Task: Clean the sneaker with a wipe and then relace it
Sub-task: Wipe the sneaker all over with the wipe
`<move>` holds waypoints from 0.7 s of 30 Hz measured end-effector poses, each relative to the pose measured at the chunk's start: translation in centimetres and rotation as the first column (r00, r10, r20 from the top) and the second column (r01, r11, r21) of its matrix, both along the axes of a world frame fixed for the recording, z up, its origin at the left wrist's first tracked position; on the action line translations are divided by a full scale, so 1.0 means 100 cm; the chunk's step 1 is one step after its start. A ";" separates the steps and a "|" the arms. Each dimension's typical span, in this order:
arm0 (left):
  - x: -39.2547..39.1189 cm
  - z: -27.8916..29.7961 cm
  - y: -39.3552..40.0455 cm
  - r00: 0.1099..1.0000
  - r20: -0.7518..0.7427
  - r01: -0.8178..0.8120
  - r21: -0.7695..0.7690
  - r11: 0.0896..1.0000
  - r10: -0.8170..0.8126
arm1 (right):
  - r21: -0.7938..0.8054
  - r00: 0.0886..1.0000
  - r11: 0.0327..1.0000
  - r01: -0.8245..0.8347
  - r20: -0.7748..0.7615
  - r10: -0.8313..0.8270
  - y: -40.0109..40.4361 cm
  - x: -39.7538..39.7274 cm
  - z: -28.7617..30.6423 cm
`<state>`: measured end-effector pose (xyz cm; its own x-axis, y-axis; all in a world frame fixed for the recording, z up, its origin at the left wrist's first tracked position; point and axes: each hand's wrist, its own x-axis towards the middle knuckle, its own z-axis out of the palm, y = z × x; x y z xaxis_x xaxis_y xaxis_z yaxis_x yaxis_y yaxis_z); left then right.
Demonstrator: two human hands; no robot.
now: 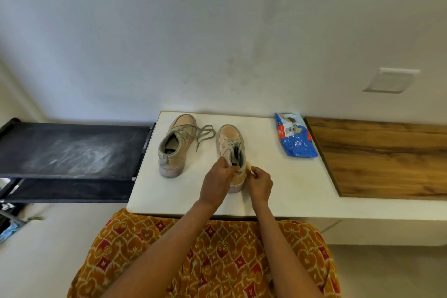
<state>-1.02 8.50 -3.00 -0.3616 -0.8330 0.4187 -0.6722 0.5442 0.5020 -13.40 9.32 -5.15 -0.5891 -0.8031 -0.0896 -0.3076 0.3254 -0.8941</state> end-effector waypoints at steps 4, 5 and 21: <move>-0.001 -0.007 -0.001 1.000 -0.012 0.007 -0.001 1.000 -0.007 | -0.075 0.996 0.994 0.078 0.045 -0.074 0.026 0.016 -0.001; 0.000 -0.008 -0.002 1.000 -0.014 0.002 0.002 1.000 -0.002 | -0.088 0.996 0.993 0.081 0.056 -0.076 0.032 0.022 -0.001; 0.028 -0.005 0.023 0.598 -0.669 0.350 0.714 0.607 0.442 | -0.202 0.992 0.971 -0.127 -0.026 0.124 0.051 0.056 0.034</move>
